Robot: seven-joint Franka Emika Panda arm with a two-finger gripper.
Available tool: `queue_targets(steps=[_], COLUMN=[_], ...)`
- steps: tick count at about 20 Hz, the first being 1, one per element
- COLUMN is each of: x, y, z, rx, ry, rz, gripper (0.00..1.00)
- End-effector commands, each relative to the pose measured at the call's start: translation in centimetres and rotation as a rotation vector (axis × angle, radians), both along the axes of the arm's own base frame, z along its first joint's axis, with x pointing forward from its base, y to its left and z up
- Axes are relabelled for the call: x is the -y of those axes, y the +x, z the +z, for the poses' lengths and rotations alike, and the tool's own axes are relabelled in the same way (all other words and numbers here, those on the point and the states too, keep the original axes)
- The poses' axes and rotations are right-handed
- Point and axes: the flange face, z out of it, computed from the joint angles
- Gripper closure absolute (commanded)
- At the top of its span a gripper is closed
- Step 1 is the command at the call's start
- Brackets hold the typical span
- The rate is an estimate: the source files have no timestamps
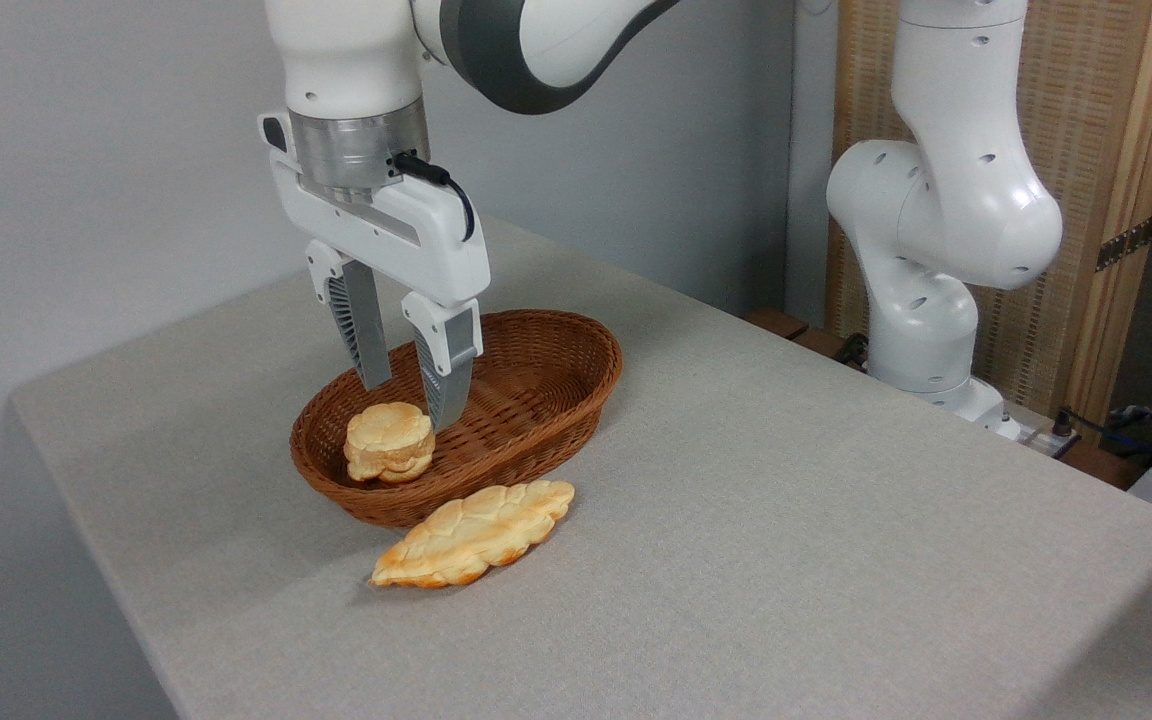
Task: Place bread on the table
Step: 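Lower the open gripper into the basket over the round bread roll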
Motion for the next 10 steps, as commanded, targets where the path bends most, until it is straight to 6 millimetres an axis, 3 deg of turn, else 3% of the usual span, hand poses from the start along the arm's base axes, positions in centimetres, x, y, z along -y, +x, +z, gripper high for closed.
queue_targets(steps=[1, 10], x=[1.4, 8.2], y=[0.1, -1.5], z=[-0.3, -2.8], rx=[0.025, 0.003], ry=[-0.003, 0.0], rz=[-0.006, -0.121], gripper=[0.0, 0.0])
